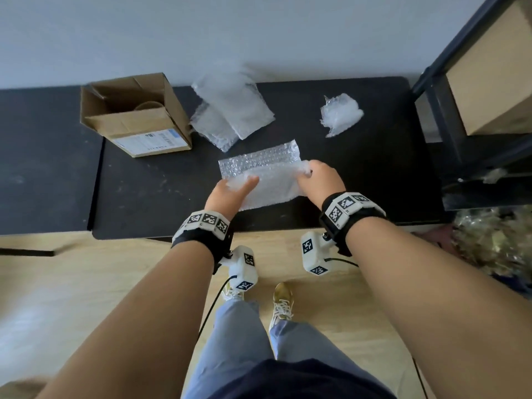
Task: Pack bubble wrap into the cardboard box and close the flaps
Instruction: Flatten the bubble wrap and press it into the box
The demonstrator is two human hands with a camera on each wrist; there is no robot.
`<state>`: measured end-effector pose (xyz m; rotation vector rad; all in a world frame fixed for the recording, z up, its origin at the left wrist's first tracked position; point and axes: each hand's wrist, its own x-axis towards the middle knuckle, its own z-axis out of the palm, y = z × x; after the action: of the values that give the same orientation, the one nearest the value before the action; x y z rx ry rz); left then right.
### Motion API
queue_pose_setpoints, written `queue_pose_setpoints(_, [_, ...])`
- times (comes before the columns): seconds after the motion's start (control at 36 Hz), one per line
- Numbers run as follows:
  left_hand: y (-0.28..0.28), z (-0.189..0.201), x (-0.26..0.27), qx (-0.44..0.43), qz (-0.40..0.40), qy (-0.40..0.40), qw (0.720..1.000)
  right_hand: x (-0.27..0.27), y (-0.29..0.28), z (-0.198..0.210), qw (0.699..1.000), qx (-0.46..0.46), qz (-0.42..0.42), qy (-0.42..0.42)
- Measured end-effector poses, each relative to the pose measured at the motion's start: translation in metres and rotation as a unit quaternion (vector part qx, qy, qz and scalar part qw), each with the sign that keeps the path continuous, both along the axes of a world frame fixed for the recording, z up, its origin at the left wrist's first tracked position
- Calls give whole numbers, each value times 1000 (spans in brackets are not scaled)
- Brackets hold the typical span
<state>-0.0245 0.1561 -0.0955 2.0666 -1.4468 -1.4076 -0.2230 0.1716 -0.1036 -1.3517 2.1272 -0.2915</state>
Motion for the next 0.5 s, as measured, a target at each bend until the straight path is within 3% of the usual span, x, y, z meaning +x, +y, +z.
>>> queue_pose_setpoints(0.19, [-13, -23, 11, -28, -15, -107, 994, 8, -23, -8, 1000, 14, 3, 25])
queue_pose_setpoints(0.5, [-37, -38, 3, -8, -6, -169, 986, 20, -54, -20, 989, 72, 3, 132])
